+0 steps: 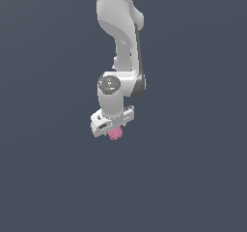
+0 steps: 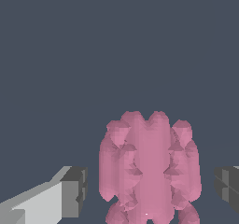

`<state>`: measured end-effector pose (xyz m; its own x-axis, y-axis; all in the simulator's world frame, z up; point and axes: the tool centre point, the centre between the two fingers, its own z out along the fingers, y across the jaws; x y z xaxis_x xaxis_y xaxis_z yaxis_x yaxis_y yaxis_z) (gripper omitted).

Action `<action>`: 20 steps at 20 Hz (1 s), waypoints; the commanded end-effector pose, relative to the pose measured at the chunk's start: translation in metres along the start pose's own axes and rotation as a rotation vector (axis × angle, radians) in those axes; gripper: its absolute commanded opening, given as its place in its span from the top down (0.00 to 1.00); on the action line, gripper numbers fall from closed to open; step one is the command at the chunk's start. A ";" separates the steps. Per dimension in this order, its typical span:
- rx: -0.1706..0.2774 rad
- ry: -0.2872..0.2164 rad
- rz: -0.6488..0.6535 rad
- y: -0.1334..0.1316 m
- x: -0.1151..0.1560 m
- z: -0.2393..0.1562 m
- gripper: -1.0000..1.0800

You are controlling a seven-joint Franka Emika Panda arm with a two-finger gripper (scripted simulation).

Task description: Pick up the object and move it to a goal position.

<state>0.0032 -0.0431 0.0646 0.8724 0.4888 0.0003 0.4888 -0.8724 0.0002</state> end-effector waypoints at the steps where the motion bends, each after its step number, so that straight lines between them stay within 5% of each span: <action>1: 0.000 0.000 -0.001 0.000 -0.001 0.013 0.04; 7: 0.000 0.000 -0.002 0.000 0.000 0.023 0.04; 8: 0.000 0.000 -0.002 0.000 0.000 0.023 1.00; 20: 0.000 0.000 -0.002 0.000 0.002 0.022 1.00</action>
<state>0.0040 -0.0432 0.0421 0.8718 0.4899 0.0000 0.4899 -0.8718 0.0003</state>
